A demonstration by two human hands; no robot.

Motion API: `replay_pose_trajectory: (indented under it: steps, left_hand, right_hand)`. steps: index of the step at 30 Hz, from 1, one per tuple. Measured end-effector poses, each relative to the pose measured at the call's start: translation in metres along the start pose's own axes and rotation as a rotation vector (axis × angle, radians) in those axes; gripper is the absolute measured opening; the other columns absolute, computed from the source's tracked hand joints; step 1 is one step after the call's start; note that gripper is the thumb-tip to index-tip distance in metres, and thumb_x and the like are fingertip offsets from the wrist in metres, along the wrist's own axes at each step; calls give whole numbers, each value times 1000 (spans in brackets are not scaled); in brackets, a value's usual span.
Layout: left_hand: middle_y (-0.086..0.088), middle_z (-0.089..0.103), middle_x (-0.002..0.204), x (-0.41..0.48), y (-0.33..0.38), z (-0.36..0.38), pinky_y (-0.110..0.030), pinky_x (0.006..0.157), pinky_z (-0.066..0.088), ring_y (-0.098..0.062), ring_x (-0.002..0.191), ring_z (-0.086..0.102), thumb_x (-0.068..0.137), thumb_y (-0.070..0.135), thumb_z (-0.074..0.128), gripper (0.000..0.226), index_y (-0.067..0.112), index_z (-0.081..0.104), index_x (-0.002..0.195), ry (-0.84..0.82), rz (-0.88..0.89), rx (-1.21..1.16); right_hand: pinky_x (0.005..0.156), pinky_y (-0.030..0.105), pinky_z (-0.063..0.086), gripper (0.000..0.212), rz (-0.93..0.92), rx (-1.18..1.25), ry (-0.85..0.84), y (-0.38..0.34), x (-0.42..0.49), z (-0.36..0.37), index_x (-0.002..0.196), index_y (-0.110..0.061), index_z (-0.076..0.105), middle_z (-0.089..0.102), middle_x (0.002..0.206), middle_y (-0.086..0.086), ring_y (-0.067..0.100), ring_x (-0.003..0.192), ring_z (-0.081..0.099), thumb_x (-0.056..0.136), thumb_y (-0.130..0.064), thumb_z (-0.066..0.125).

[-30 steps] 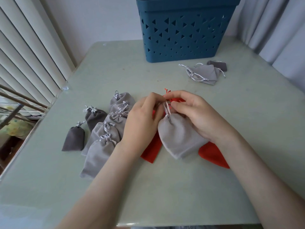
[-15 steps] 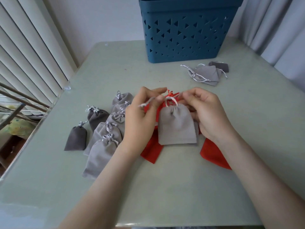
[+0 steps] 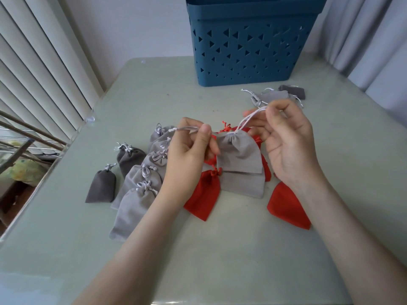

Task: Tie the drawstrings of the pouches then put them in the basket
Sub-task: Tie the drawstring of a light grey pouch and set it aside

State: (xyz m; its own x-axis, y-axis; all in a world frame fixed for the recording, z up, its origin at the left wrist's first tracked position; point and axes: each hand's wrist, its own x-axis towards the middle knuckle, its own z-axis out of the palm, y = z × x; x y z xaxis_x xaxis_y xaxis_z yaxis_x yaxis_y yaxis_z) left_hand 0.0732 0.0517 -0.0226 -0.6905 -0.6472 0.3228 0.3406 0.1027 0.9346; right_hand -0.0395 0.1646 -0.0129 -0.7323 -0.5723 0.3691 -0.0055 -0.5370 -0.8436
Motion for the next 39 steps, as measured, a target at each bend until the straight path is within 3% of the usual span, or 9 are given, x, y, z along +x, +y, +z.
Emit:
replay_pose_trajectory:
  steps: [12,18,22,25,29,32,34,37,39]
  left_hand:
    - [-1,56,49,-4,8,-1,-20,39,24,-9,35,36,86,11,53,11,18,61,85,-278,-169,-361]
    - [4,70,106,-3,10,-3,-18,41,25,-5,41,36,93,2,49,28,18,50,117,-302,-145,-242]
    - [4,71,97,-1,8,-5,-16,47,33,-5,51,42,94,5,50,32,24,52,119,-283,-78,-89]
    - [12,64,73,0,6,-8,-14,52,37,-2,57,47,93,6,51,12,14,60,97,-307,-49,51]
    - [11,54,58,-1,4,-6,-13,54,36,-1,53,44,93,10,56,18,13,58,75,-263,-79,213]
    - [-12,59,65,-3,1,-4,-33,59,42,-15,64,51,91,23,60,18,11,60,76,-217,-59,244]
    - [-5,61,66,-3,-1,-4,-40,63,46,-17,66,54,90,26,58,19,13,62,77,-212,-40,271]
    - [9,62,67,-4,-1,-4,-33,66,47,-10,68,56,92,23,55,16,20,64,79,-218,-12,319]
    - [13,64,70,-4,-2,-3,-26,69,46,-4,71,58,91,24,54,15,24,65,82,-226,9,351]
  right_hand:
    - [39,18,16,16,421,-155,-284,4,-11,10,88,-14,66,36,43,0,7,37,26,85,-27,58]
    - [44,17,29,16,400,-211,-370,1,-14,12,74,-9,60,36,39,-1,6,36,32,88,-18,60]
    - [48,10,33,18,394,-227,-482,-2,-15,11,72,-14,64,34,38,-5,2,36,28,87,-16,54]
    - [48,13,35,19,390,-236,-516,-4,-15,9,72,-17,66,36,39,-6,1,36,28,87,-17,54]
    - [72,47,49,18,308,-308,-395,-3,-12,8,70,-16,65,38,40,-8,3,39,31,86,-15,58]
    - [46,17,31,13,239,-380,-247,-1,-12,8,74,-9,62,45,41,-11,2,41,31,87,-11,61]
    - [45,15,26,14,193,-435,-193,3,-14,10,76,-12,62,53,46,-6,3,43,31,89,-12,61]
    - [49,18,33,14,136,-484,-129,11,-13,11,71,-25,59,57,74,35,15,52,38,83,-25,66]
    - [53,24,37,9,131,-468,-119,11,-11,11,81,-24,57,58,76,35,22,60,45,81,-26,66]
